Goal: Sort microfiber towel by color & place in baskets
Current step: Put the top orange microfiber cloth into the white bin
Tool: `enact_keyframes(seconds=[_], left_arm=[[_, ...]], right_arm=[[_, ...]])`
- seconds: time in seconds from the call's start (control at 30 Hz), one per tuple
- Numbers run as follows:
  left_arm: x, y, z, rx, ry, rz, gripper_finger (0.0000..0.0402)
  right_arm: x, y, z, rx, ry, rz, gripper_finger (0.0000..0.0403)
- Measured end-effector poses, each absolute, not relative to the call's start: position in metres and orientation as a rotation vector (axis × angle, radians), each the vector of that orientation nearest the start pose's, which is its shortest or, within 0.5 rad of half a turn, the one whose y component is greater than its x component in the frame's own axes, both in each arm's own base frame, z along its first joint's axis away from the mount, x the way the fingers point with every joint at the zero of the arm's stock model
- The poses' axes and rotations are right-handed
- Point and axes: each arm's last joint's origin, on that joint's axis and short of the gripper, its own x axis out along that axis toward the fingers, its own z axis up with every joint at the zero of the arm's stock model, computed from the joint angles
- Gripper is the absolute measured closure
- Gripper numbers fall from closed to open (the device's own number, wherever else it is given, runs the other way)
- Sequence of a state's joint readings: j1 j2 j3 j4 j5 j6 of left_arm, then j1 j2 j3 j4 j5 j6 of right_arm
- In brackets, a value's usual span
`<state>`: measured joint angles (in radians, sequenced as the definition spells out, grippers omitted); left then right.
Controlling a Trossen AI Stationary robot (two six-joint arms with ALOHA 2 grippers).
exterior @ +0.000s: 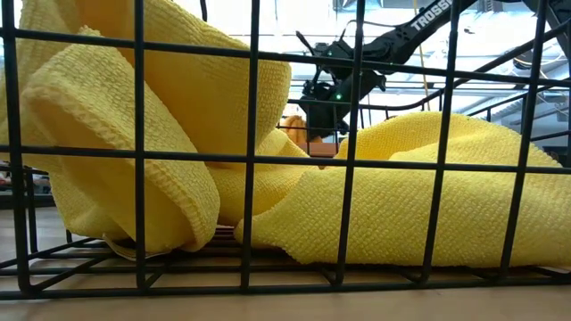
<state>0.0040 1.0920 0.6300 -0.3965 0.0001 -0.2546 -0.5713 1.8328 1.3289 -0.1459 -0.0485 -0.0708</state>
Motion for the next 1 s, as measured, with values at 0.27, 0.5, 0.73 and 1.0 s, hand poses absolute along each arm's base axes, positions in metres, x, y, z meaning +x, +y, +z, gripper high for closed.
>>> enact_keyframes(seconds=[0.27, 0.5, 0.73, 1.0], left_arm=[[0.209, 0.001, 0.21, -0.24, 0.834, 0.112, 0.0178], [0.209, 0.001, 0.211, -0.242, 0.832, 0.113, 0.0178], [0.209, 0.001, 0.211, -0.241, 0.831, 0.114, 0.0178], [0.209, 0.001, 0.211, -0.234, 0.832, 0.112, 0.0178]], right_arm=[[0.336, -0.215, 0.225, 0.147, 0.788, -0.49, 0.0238], [0.331, -0.213, 0.237, 0.114, 0.883, -0.479, 0.019], [0.332, -0.213, 0.257, 0.059, 0.936, -0.471, 0.0186], [0.328, -0.212, 0.271, 0.012, 1.008, -0.443, 0.0189]])
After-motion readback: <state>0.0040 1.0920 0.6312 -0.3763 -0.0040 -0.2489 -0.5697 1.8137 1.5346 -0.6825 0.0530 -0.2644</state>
